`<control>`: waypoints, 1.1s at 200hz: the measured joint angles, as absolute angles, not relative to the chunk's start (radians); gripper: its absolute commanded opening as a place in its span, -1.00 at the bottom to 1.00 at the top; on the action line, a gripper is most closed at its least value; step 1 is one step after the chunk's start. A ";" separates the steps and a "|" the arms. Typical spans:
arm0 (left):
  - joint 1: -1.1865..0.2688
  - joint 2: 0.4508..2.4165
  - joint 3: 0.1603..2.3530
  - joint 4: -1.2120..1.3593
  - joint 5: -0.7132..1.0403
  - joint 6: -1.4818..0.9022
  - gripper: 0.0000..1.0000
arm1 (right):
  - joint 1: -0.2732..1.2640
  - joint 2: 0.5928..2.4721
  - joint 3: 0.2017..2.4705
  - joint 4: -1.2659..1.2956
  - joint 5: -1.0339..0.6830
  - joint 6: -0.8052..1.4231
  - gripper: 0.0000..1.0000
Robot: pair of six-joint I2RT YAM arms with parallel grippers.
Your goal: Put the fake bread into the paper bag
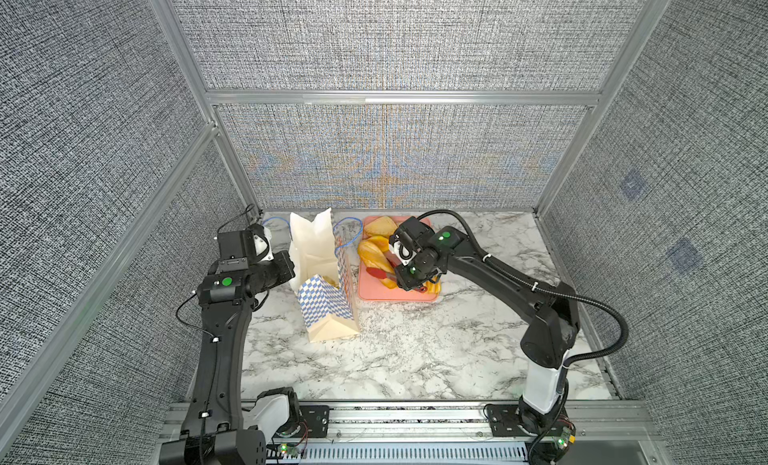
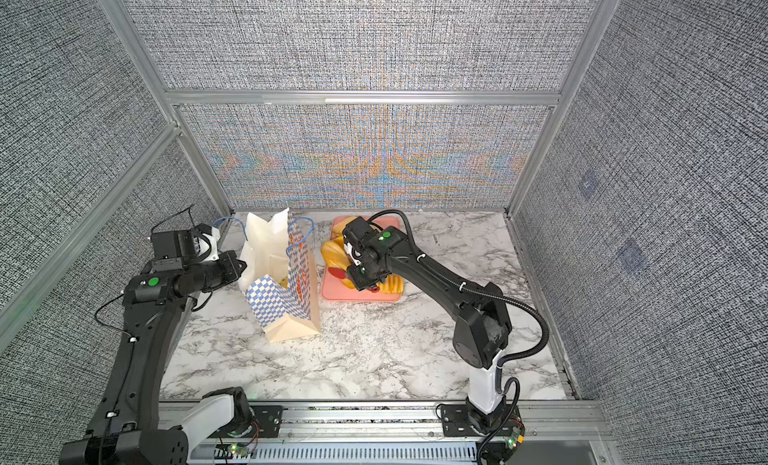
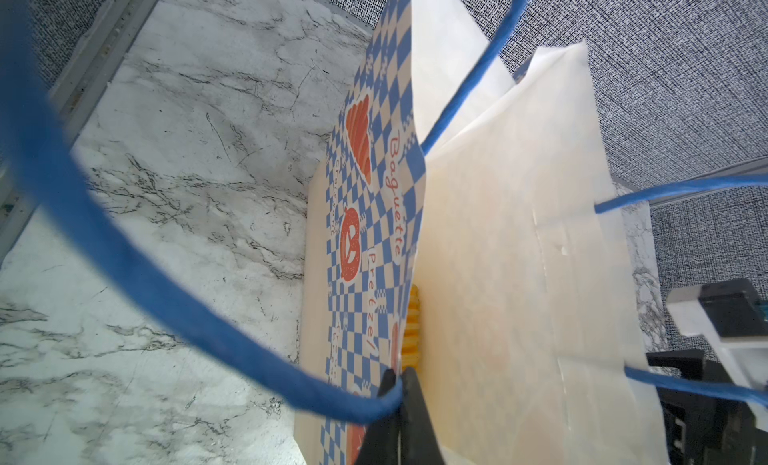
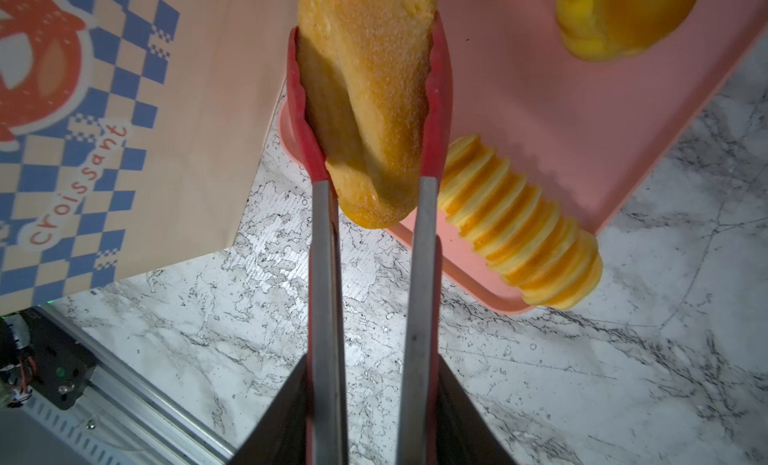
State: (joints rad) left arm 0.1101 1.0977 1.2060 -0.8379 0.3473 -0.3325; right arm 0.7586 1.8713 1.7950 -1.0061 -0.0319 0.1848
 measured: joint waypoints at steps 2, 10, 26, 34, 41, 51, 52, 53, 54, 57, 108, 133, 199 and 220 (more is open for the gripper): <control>0.110 1.098 1.206 -0.838 0.347 -0.332 -0.88 | 0.759 1.869 1.795 -1.006 -0.031 0.186 -0.15; 0.110 1.098 1.206 -0.838 0.347 -0.330 -0.87 | 0.758 1.859 1.793 -1.006 -0.031 0.186 -0.15; 0.110 1.097 1.206 -0.838 0.348 -0.330 -0.85 | 0.754 1.836 1.792 -1.006 -0.031 0.194 -0.15; 0.110 1.097 1.206 -0.838 0.348 -0.329 -0.85 | 0.752 1.823 1.792 -1.006 -0.031 0.200 -0.15; 0.110 1.097 1.206 -0.838 0.348 -0.329 -0.85 | 0.749 1.813 1.792 -1.006 -0.031 0.200 -0.15; 0.110 1.095 1.206 -0.838 0.348 -0.329 -0.84 | 0.746 1.798 1.792 -1.006 -0.031 0.206 -0.15; 0.110 1.095 1.206 -0.838 0.348 -0.329 -0.84 | 0.745 1.796 1.792 -1.006 -0.031 0.207 -0.15; 0.110 1.095 1.206 -0.838 0.348 -0.329 -0.84 | 0.745 1.795 1.792 -1.006 -0.031 0.208 -0.15; 0.110 1.095 1.206 -0.838 0.348 -0.329 -0.84 | 0.744 1.793 1.792 -1.006 -0.031 0.208 -0.15; 0.110 1.095 1.206 -0.838 0.348 -0.329 -0.84 | 0.743 1.788 1.792 -1.006 -0.031 0.210 -0.15; 0.110 1.091 1.208 -0.840 0.348 -0.323 -1.00 | 0.720 1.703 1.792 -1.006 -0.032 0.240 -0.15; 0.110 1.091 1.209 -0.840 0.346 -0.323 -1.00 | 0.717 1.655 1.785 -0.997 -0.034 0.253 -0.14; 0.110 1.090 1.209 -0.840 0.341 -0.326 -1.00 | 0.697 1.570 1.787 -0.984 -0.046 0.290 -0.14; 0.110 1.090 1.209 -0.840 0.340 -0.326 -1.00 | 0.698 1.547 1.806 -0.976 -0.048 0.297 -0.14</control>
